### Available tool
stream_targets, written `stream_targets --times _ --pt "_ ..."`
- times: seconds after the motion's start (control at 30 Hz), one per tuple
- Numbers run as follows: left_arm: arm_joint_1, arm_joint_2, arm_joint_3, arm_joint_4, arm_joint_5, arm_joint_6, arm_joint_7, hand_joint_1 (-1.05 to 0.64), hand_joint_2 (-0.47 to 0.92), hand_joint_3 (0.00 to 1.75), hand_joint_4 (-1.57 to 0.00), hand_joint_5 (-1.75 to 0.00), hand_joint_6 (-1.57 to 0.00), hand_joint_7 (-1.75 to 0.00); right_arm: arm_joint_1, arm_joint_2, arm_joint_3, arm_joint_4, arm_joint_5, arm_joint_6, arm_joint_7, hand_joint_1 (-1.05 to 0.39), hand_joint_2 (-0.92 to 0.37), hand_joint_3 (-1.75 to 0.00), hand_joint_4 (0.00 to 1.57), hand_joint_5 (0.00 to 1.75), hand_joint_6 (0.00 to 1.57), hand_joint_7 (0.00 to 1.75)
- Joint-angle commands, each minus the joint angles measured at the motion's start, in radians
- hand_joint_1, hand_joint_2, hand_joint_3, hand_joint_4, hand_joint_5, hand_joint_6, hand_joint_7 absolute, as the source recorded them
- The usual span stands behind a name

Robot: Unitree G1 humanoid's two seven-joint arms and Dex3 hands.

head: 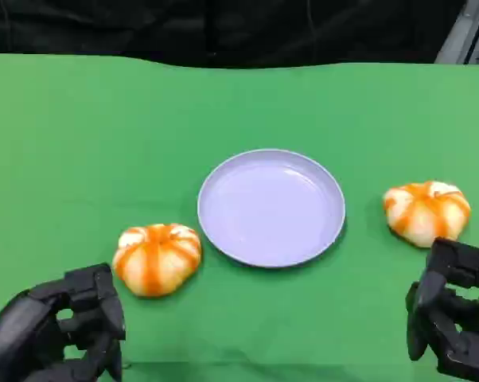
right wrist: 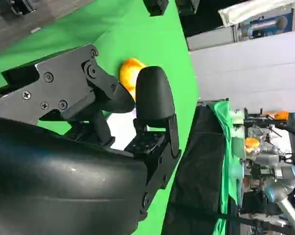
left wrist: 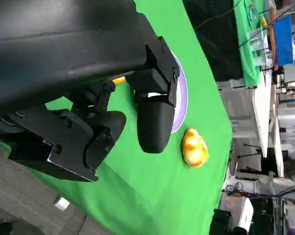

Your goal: Grasp the bread from the table and place it into the plate.

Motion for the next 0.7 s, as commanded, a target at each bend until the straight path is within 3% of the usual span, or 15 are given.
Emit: stream_targets --times 0.03,0.53,0.57,0.6,0.67,0.7 --pt "0.004 0.02 0.002 -0.003 0.012 -0.019 0.002 0.06 0.58 1.24 -0.77 -1.75 -0.69 -1.62 0.004 -0.013 -0.005 -0.008 0.003 0.0 0.0 0.0 -0.7 -1.05 0.8 1.75 0.67 1.63" --pt "0.009 0.019 -0.003 -0.022 0.026 -0.002 0.024 0.07 0.59 1.22 -0.75 -1.75 -0.69 -1.59 0.005 -0.008 -0.005 -0.009 0.016 0.006 -0.001 0.0 -0.69 -1.05 0.8 1.75 0.67 1.63" --pt "0.009 0.019 -0.008 -0.018 0.066 -0.047 0.036 0.07 0.59 1.22 -0.75 -1.75 -0.69 -1.59 0.004 -0.01 -0.004 -0.013 0.015 0.014 -0.003 0.0 -0.69 -1.05 0.8 1.75 0.67 1.63" --pt "0.009 0.014 -0.013 -0.009 0.118 -0.117 0.054 0.03 0.63 1.1 -0.71 -1.64 -0.68 -1.41 0.004 -0.012 -0.003 -0.016 0.014 0.018 -0.005 0.0 -0.69 -1.05 0.8 1.75 0.67 1.63" --pt "0.005 0.013 -0.029 0.018 0.241 -0.279 0.094 -0.13 0.81 0.63 -0.66 -1.15 -0.73 -0.86 0.003 -0.011 -0.002 -0.018 0.014 0.023 -0.007 0.0 -0.69 -1.05 0.8 1.75 0.67 1.63" --pt "0.005 0.011 -0.036 0.024 0.294 -0.327 0.12 -0.26 0.86 0.51 -0.61 -0.86 -0.72 -0.6 0.001 -0.01 -0.002 -0.016 0.016 0.024 -0.005 0.0 -0.7 -1.06 0.8 1.75 0.67 1.64"
